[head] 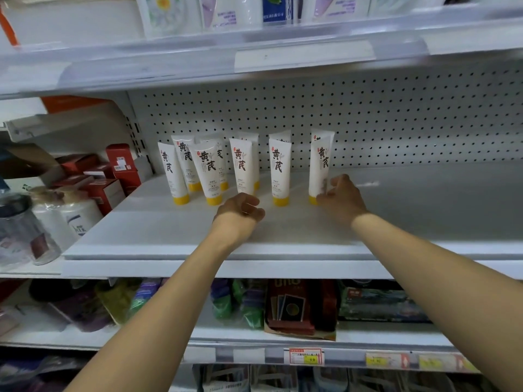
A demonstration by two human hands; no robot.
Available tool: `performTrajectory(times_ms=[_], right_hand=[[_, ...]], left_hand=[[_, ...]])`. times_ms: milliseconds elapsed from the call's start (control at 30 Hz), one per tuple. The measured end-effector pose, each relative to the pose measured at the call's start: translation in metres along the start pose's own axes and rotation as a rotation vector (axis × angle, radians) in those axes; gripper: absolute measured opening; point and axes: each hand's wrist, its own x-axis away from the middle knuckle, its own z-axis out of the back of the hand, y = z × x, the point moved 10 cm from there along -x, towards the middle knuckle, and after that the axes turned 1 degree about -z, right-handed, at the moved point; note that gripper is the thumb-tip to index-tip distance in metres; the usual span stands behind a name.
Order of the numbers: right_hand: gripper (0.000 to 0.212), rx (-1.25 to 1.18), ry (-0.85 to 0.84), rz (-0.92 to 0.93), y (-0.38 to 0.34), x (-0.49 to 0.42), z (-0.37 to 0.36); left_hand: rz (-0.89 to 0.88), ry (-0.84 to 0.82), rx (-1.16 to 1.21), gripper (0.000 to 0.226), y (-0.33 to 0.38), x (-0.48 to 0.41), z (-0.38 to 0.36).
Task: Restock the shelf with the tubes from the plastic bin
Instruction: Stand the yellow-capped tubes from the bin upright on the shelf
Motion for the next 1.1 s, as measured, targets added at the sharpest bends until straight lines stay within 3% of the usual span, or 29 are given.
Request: performTrajectory(times_ms=[133, 267, 600, 767, 1100], right_hand=[[0.043, 0.073, 0.082, -0.001, -0.008, 0.035, 0.006], [0.031, 0.211, 0.032, 0.207, -0.050, 0.093, -0.019], [0.032, 0.396, -0.089, 0.515, -0.138, 0.227, -0.123], [0.030, 0.435, -0.282, 0.507, -0.138, 0.284, -0.209], [0.027, 0.497, -0.751, 0.221, -0.041, 0.367, -0.380]], left_hand=[[-0.091, 0.001, 0.012, 0.023, 0.001, 0.026, 0.020], [-0.178, 0.012, -0.045, 0.021, -0.010, 0.056, 0.047], [-0.199, -0.035, -0.309, 0.025, -0.095, 0.133, 0.131], [-0.073, -0.158, -0.485, 0.033, -0.181, 0.166, 0.154], [0.361, -0.376, -0.333, 0.032, -0.386, 0.246, 0.145]])
